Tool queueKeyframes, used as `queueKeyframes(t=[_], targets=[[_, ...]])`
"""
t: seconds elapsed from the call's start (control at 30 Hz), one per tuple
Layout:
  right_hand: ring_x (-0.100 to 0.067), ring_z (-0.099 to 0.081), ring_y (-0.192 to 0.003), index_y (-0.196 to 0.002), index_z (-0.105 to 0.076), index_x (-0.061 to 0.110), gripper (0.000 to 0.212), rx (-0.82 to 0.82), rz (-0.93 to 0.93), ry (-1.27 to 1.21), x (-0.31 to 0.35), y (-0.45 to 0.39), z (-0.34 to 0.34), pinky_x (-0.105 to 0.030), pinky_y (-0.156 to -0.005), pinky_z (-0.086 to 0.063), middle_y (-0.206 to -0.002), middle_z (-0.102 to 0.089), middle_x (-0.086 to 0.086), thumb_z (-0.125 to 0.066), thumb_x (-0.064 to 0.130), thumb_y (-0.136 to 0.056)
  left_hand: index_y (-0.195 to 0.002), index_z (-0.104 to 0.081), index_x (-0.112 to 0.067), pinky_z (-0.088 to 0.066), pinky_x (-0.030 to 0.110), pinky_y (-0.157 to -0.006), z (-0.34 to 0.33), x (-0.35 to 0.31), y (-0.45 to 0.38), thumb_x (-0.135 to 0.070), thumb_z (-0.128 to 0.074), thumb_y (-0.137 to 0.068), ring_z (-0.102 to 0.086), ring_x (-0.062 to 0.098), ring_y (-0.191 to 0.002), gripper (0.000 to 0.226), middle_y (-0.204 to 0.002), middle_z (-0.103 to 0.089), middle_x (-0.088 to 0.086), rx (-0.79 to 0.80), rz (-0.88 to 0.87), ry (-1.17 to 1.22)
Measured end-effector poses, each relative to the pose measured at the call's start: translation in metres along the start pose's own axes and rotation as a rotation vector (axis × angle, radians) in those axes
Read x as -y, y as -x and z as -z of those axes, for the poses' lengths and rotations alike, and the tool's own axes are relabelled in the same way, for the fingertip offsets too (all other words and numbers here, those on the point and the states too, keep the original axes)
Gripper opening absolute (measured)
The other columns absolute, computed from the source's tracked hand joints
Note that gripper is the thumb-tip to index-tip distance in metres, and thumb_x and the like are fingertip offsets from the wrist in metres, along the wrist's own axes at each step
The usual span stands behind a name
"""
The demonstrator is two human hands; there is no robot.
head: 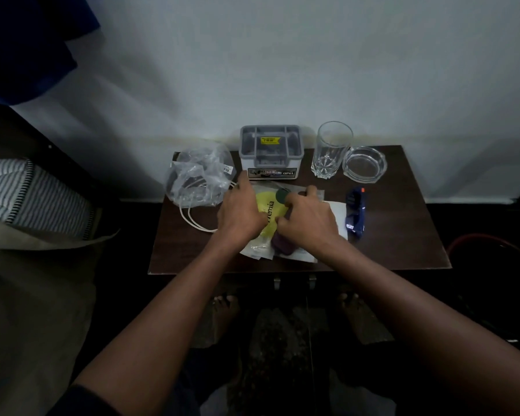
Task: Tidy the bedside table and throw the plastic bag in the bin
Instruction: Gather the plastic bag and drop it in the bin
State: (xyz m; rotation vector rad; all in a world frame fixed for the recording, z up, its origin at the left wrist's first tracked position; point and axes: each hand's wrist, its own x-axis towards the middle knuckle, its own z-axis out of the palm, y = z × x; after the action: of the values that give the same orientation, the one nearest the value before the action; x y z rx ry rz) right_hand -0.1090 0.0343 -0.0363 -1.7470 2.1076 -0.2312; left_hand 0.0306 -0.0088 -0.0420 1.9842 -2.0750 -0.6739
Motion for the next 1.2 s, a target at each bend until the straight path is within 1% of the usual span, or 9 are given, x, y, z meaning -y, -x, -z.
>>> queueKeyframes(t=[0.1,0.2,0.33,0.47,0.7,0.87,1.07,1.13,1.2], targets=[[-0.047,-0.062,-0.113,-0.133,-0.066,0.029,0.048,0.012,-0.022,-0.070,-0.004,-0.002,0.001,-0.041,-0.089,-0.052,-0.134,-0.048,-0.014,-0.068,0.031,-0.085,-0.158,-0.022,-0.011,-0.042,0.051,-0.114,0.003,0.002,-0.003,-0.029,-0.087,-0.081,-0.041,0.043,-0.144,0.103,-0.155,-0.041,0.021,0.033,0.066,-0.023],[-0.046,-0.062,-0.114,-0.134,-0.064,0.031,0.051,0.025,-0.031,-0.091,-0.007,-0.005,0.002,-0.039,-0.088,-0.050,-0.135,-0.049,-0.014,-0.069,0.032,-0.084,-0.156,-0.026,-0.007,-0.039,0.048,-0.115,-0.001,0.002,-0.004,-0.033,-0.088,-0.080,-0.041,0.042,-0.144,0.101,-0.156,-0.041,0.022,0.064,0.111,-0.037],[-0.044,-0.062,-0.115,-0.134,-0.064,0.030,0.050,0.028,-0.024,-0.071,-0.009,-0.007,0.000,-0.036,-0.082,-0.046,-0.135,-0.050,-0.013,-0.070,0.036,-0.085,-0.156,-0.026,-0.009,-0.032,0.049,-0.119,-0.003,-0.007,-0.005,-0.037,-0.090,-0.078,-0.034,0.044,-0.147,0.105,-0.159,-0.035,0.023,0.019,0.186,-0.047],[-0.044,-0.061,-0.117,-0.136,-0.065,0.031,0.051,0.030,-0.019,-0.072,-0.008,-0.006,0.003,-0.038,-0.089,-0.050,-0.136,-0.051,-0.014,-0.070,0.035,-0.085,-0.159,-0.021,-0.010,-0.033,0.052,-0.120,-0.003,-0.007,-0.011,-0.039,-0.091,-0.076,-0.032,0.047,-0.147,0.112,-0.162,-0.022,0.021,0.055,0.274,0.055],[-0.041,-0.060,-0.118,-0.136,-0.064,0.029,0.052,0.043,-0.014,-0.088,-0.010,-0.007,0.005,-0.036,-0.087,-0.044,-0.135,-0.053,-0.014,-0.070,0.034,-0.084,-0.155,-0.030,-0.012,-0.029,0.048,-0.119,-0.002,-0.008,-0.018,-0.046,-0.087,-0.077,-0.033,0.039,-0.149,0.103,-0.160,-0.041,0.017,0.043,0.265,0.060],[-0.040,-0.059,-0.119,-0.134,-0.063,0.029,0.056,0.062,-0.023,-0.109,-0.010,-0.008,0.004,-0.034,-0.082,-0.040,-0.135,-0.052,-0.013,-0.071,0.030,-0.078,-0.153,-0.033,-0.007,-0.035,0.051,-0.116,-0.006,-0.001,-0.014,-0.052,-0.085,-0.080,-0.036,0.045,-0.145,0.101,-0.159,-0.035,0.023,0.036,0.266,-0.038],[-0.039,-0.057,-0.121,-0.134,-0.062,0.027,0.057,0.075,-0.029,-0.108,-0.012,-0.011,0.004,-0.034,-0.083,-0.039,-0.135,-0.052,-0.014,-0.073,0.030,-0.078,-0.142,-0.048,-0.011,-0.032,0.050,-0.111,-0.002,0.001,-0.019,-0.054,-0.083,-0.081,-0.046,0.040,-0.140,0.083,-0.146,-0.057,0.014,-0.026,0.323,0.072],[-0.039,-0.057,-0.120,-0.133,-0.062,0.026,0.056,0.072,-0.028,-0.106,-0.012,-0.011,0.003,-0.035,-0.083,-0.039,-0.135,-0.052,-0.014,-0.073,0.030,-0.078,-0.142,-0.051,-0.011,-0.033,0.052,-0.112,-0.001,0.000,-0.019,-0.058,-0.082,-0.080,-0.045,0.042,-0.140,0.083,-0.149,-0.052,0.017,0.008,0.330,0.048],[-0.039,-0.058,-0.120,-0.133,-0.063,0.027,0.057,0.072,-0.029,-0.101,-0.012,-0.012,0.003,-0.035,-0.083,-0.039,-0.135,-0.053,-0.013,-0.073,0.031,-0.077,-0.146,-0.049,-0.011,-0.033,0.056,-0.113,-0.002,0.001,-0.016,-0.064,-0.079,-0.080,-0.038,0.044,-0.144,0.089,-0.157,-0.039,0.021,0.063,0.331,-0.040]])
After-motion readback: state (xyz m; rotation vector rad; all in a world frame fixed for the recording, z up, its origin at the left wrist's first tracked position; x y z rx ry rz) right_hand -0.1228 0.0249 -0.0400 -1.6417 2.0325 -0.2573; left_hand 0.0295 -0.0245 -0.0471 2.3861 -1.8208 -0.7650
